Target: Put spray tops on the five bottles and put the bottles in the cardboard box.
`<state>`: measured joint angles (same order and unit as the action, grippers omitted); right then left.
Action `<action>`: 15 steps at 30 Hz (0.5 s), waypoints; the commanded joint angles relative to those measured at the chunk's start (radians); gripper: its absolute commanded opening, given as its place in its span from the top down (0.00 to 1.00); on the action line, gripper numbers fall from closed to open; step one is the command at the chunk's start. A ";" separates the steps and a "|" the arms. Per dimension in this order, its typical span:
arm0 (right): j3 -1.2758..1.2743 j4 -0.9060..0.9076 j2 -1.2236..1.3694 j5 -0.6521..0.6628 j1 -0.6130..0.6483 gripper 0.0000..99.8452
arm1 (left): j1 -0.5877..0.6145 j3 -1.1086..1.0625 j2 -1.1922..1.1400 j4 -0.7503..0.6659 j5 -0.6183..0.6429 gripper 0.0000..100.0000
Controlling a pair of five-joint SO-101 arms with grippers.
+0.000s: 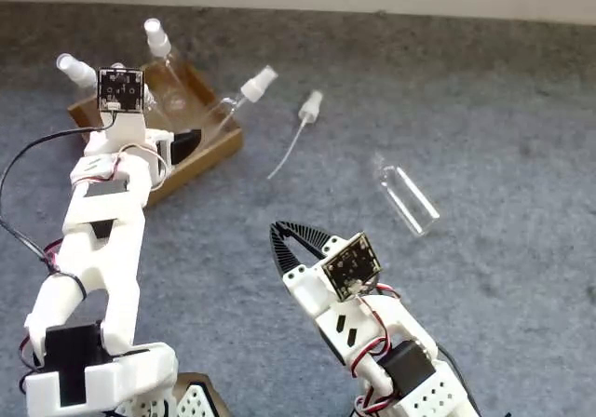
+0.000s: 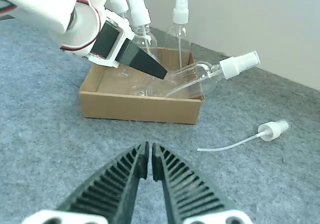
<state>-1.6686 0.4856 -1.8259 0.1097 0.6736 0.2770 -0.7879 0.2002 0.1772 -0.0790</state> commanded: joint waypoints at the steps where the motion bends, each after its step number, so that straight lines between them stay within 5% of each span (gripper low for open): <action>1: -0.130 0.005 -0.008 0.009 -0.012 0.99 | -0.021 0.005 0.058 0.006 -0.011 0.60; 15: -0.130 0.005 -0.008 0.009 -0.012 0.99 | -0.018 0.030 0.062 0.112 -0.012 0.60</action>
<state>-1.6686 0.4856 -1.8259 0.1097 0.6736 0.2770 -0.7940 0.2110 0.2539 -0.0790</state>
